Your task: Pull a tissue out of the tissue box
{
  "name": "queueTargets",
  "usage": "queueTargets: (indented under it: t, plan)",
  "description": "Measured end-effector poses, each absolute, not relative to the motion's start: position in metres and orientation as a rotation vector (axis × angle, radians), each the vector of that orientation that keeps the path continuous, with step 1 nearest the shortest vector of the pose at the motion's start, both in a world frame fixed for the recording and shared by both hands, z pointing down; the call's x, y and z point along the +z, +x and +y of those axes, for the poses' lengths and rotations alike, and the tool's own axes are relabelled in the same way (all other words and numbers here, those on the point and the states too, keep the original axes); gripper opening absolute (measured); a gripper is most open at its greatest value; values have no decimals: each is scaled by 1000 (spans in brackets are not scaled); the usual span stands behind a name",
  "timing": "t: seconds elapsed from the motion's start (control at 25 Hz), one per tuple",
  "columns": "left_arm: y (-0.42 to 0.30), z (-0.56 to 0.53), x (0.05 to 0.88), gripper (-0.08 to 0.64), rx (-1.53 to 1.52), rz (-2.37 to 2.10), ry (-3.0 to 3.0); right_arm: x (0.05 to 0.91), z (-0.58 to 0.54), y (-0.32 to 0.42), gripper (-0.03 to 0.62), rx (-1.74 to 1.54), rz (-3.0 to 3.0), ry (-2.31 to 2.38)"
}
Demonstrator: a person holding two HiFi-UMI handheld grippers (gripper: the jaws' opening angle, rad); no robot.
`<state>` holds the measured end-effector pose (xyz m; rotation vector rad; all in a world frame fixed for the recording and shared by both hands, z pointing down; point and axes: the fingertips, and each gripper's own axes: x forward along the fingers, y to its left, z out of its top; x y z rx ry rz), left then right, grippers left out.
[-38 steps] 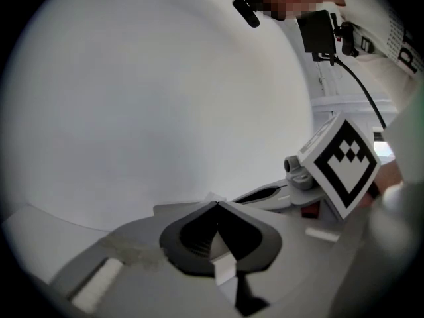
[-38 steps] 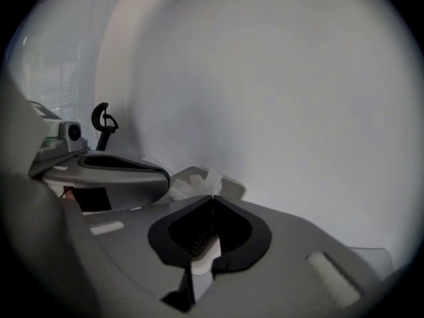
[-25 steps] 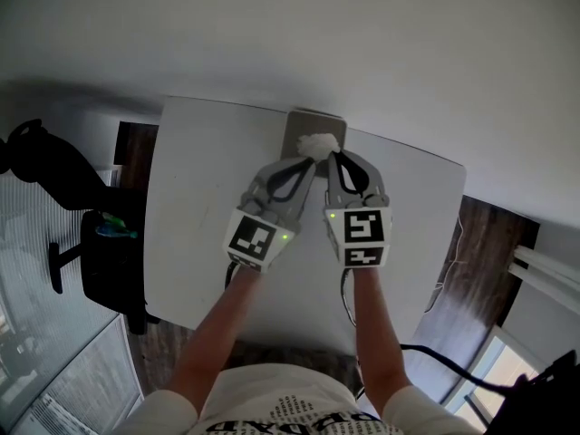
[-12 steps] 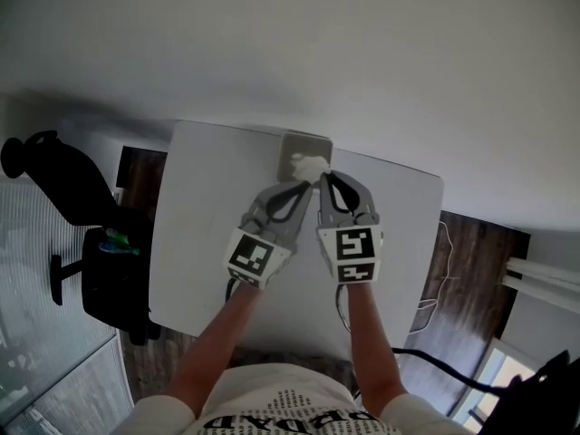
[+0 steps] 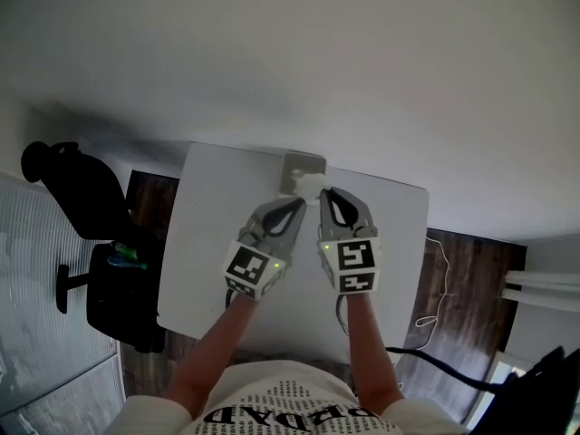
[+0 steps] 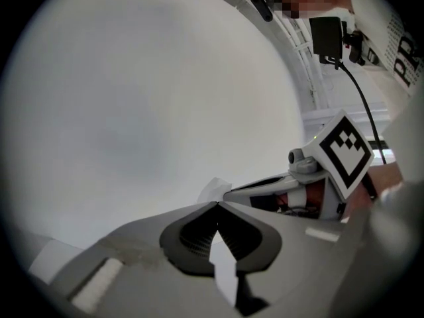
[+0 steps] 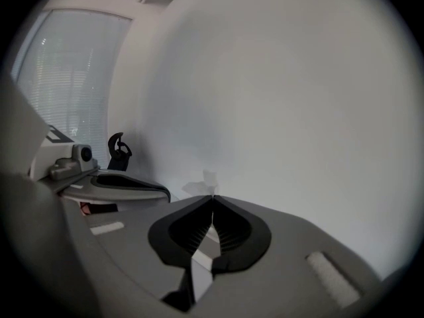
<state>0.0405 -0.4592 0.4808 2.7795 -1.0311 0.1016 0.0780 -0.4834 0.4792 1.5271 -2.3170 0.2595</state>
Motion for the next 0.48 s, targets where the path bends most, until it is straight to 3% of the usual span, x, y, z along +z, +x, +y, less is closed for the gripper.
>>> queueTargets:
  t: [0.48]
  plan:
    - [30,-412,423,-5,60,-1012,2801,421,-436,74,12,224,-2361,1552]
